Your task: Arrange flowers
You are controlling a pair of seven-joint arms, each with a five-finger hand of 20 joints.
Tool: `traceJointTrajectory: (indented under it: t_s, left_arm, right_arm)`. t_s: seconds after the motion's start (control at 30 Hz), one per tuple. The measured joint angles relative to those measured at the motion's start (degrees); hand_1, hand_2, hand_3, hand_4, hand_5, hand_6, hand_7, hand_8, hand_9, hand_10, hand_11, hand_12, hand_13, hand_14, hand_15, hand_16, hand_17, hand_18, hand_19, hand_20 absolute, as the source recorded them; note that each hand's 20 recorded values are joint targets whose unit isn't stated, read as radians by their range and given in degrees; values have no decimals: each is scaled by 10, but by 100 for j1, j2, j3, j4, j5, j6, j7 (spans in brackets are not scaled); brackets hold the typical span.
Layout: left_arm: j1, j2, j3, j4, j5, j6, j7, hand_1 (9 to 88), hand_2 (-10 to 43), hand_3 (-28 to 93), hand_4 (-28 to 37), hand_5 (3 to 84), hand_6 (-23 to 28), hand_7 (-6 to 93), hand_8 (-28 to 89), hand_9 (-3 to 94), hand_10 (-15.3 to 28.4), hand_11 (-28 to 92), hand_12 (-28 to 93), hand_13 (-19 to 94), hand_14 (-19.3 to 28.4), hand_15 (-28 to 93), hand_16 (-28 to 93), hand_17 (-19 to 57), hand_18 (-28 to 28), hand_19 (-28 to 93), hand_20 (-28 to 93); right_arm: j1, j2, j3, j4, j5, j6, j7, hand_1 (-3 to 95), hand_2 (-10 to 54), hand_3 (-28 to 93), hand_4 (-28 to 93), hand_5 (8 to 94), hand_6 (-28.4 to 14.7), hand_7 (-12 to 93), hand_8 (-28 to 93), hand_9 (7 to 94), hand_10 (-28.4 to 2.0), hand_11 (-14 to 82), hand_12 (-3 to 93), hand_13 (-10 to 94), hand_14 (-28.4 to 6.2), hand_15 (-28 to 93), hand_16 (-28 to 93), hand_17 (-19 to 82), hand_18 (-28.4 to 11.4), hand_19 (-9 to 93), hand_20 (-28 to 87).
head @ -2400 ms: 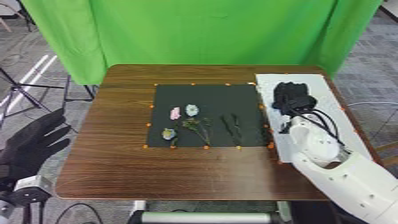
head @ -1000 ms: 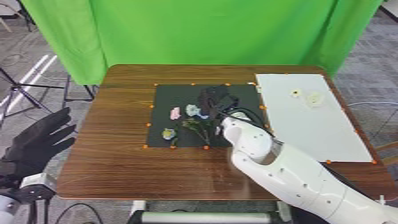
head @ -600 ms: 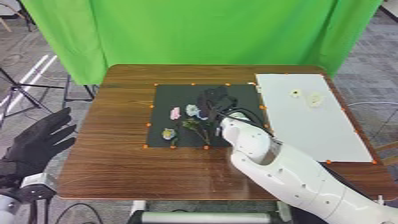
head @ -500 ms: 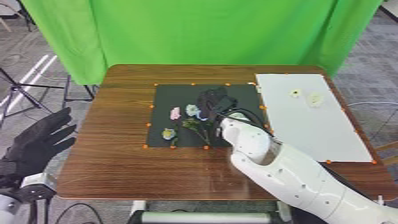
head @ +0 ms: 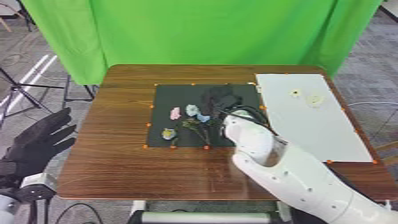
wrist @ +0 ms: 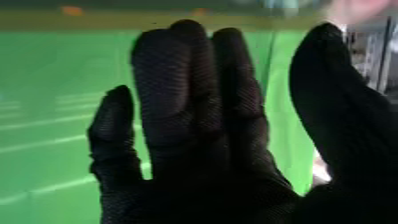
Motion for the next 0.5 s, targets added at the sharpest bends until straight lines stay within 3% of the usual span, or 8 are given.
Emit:
traceJointTrajectory:
  t_s: [0.07, 0.17, 0.33, 0.4, 0.5]
  left_arm:
    - [13, -5, -3, -5, 0, 0, 4, 236, -36, 687, -282, 251, 22, 183, -93, 190, 94, 110, 189, 143, 123, 143, 70, -122, 188, 363, 98]
    - [37, -12, -6, -8, 0, 0, 10, 236, -36, 687, -282, 251, 21, 183, -93, 191, 93, 111, 189, 143, 123, 144, 70, -122, 188, 363, 98]
    - [73, -29, -26, -14, 2, 1, 16, 237, -35, 685, -282, 251, 22, 183, -94, 190, 93, 112, 187, 143, 123, 145, 70, -121, 188, 363, 98]
    - [86, -36, -35, -17, 2, 1, 20, 237, -35, 686, -282, 251, 22, 183, -93, 191, 94, 112, 187, 143, 123, 145, 69, -121, 188, 363, 98]
    - [103, -46, -42, -22, 3, 1, 25, 237, -35, 686, -282, 251, 22, 183, -93, 191, 93, 112, 187, 143, 123, 145, 69, -121, 188, 363, 98]
  right_arm:
    - [7, 79, 64, -106, 16, 78, 230, 275, -95, 882, -278, 463, -25, 248, -135, 457, -148, 386, 289, 462, -108, 663, 230, 132, -217, 741, 573]
    - [84, 238, 164, -89, 51, 187, 587, 277, -95, 888, -276, 406, -43, 244, -129, 385, -162, 324, 269, 383, -125, 608, 181, 115, -212, 737, 564]
    - [213, 630, 486, 245, 132, 205, 1003, 277, -95, 891, -267, 304, -66, 204, -98, 275, -182, 171, 257, 260, -158, 332, 189, 51, -222, 601, 390]
    - [222, 825, 648, 435, 195, 193, 1100, 274, -95, 890, -266, 249, -79, 149, -78, 216, -189, 84, 262, 211, -183, 168, 227, 31, -235, 538, 287]
    - [226, 1162, 773, 698, 280, 128, 1242, 267, -95, 883, -270, 208, -91, 109, -57, 173, -191, 24, 272, 183, -203, 64, 252, 14, -249, 506, 230]
